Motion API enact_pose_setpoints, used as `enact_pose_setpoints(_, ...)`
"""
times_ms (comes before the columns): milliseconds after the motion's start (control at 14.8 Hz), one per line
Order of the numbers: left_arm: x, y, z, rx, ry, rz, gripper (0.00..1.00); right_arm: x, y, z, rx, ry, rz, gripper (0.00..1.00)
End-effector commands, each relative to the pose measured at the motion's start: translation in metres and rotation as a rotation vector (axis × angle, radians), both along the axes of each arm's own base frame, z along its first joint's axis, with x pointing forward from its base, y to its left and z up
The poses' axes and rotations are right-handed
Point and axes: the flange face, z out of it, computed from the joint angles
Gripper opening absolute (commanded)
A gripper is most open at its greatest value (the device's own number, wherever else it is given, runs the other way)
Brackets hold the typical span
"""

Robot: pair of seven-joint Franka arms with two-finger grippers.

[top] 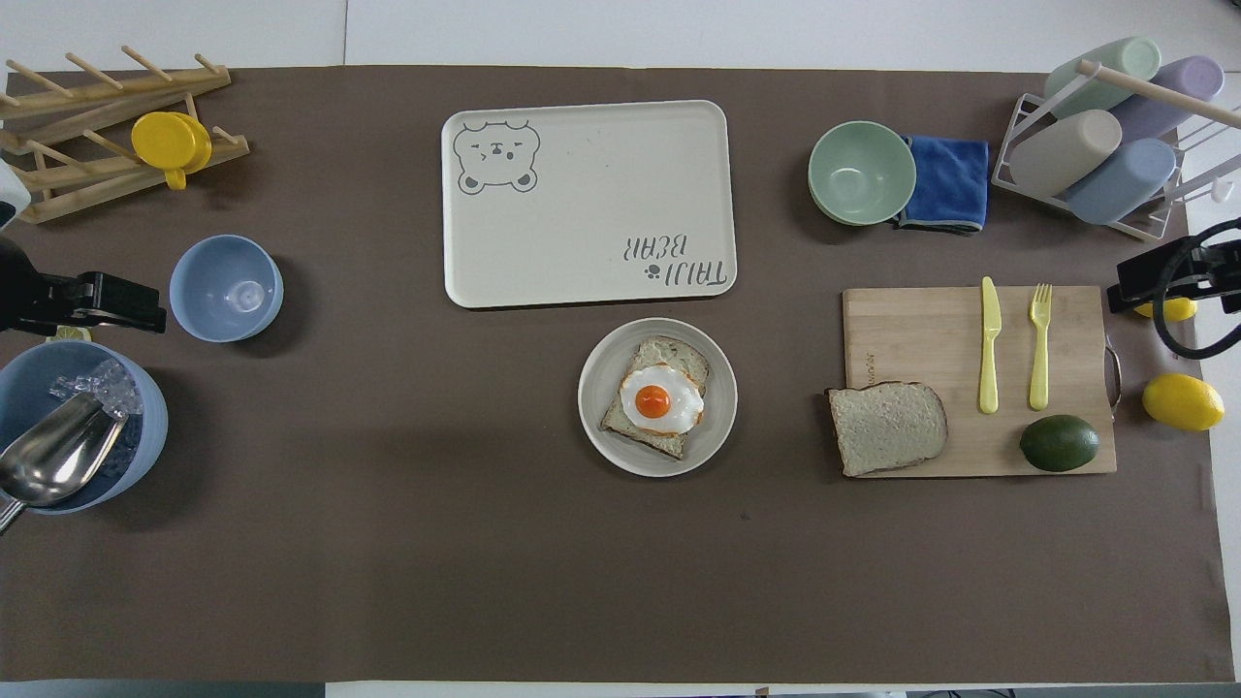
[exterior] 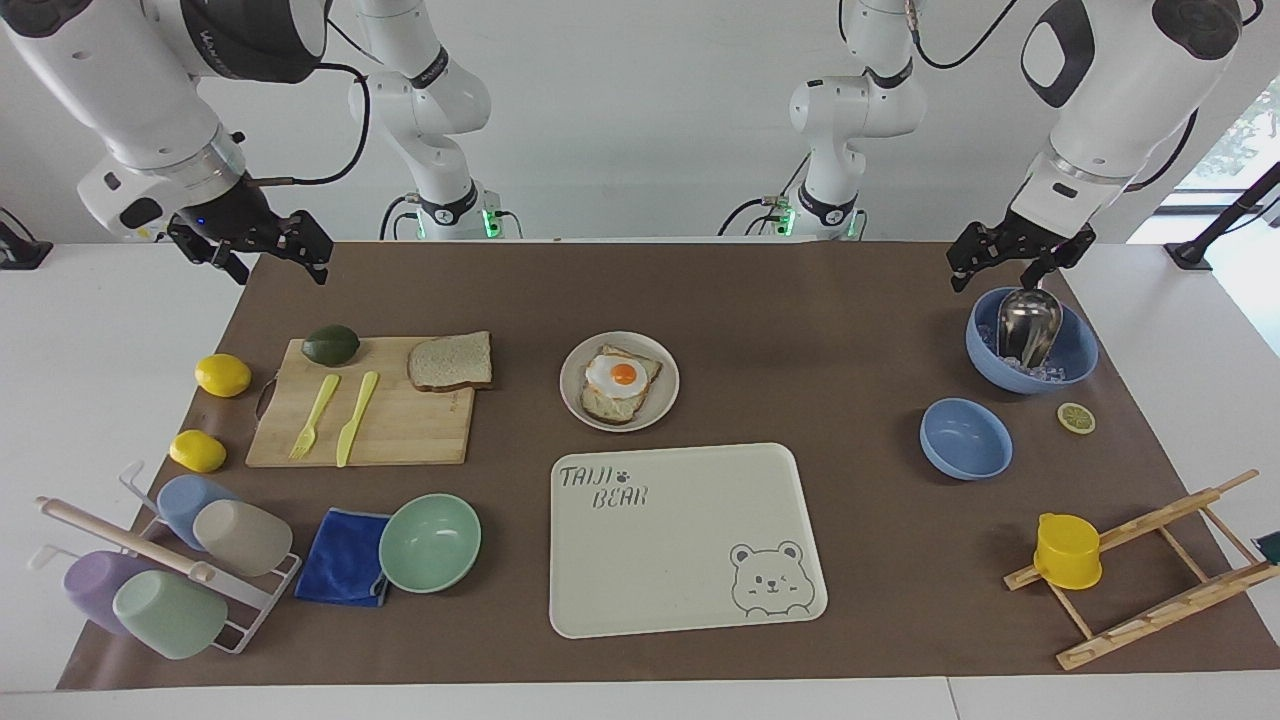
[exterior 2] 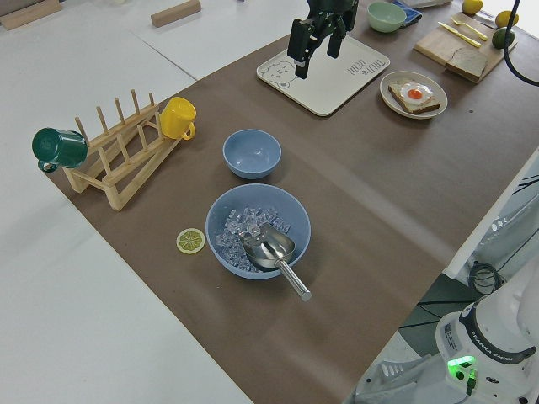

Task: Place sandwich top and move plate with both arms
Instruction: 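Reach the right gripper toward the bread slice on the cutting board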

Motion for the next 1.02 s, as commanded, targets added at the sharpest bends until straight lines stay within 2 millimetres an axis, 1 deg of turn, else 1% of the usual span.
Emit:
enact_pose_setpoints(0,-0.008,0.003,0.003,0.016,0.003,0.010,1.00,-0.002,-0.001,0.001,-0.019,0.007,0.030,1.00)
enact_pose_setpoints(135,-0.008,0.003,0.003,0.016,0.003,0.010,1.00,-0.003,0.000,0.001,-0.018,0.006,0.026,1.00)
enact_pose_setpoints(339,-0.008,0.003,0.003,0.016,0.003,0.010,1.00,-0.006,0.002,-0.005,-0.010,0.013,0.032,1.00)
enact_pose_setpoints(406,-0.008,0.003,0.003,0.016,0.003,0.010,1.00,-0.005,0.006,-0.004,-0.004,0.010,0.041,1.00)
enact_pose_setpoints(474,-0.008,0.003,0.003,0.016,0.003,0.010,1.00,-0.001,0.029,-0.004,-0.010,-0.010,0.082,1.00)
enact_pose_setpoints(542,-0.008,0.003,0.002,0.016,0.005,0.010,1.00,0.000,0.051,-0.012,-0.030,-0.012,0.123,1.00)
enact_pose_setpoints(610,-0.008,0.003,0.003,0.016,0.003,0.010,1.00,-0.002,0.066,-0.022,-0.092,0.006,0.159,1.00)
enact_pose_setpoints(677,-0.008,0.003,0.003,0.016,0.003,0.010,1.00,-0.002,0.088,-0.034,-0.160,0.028,0.202,1.00)
enact_pose_setpoints(745,-0.008,0.003,0.002,0.016,0.005,0.010,1.00,-0.001,0.107,-0.045,-0.209,0.040,0.209,1.00)
enact_pose_setpoints(880,-0.008,0.003,0.003,0.016,0.003,0.010,1.00,0.005,0.146,-0.077,-0.264,0.070,0.171,1.00)
enact_pose_setpoints(948,-0.008,0.003,0.002,0.016,0.005,0.010,1.00,0.006,0.169,-0.099,-0.296,0.088,0.144,1.00)
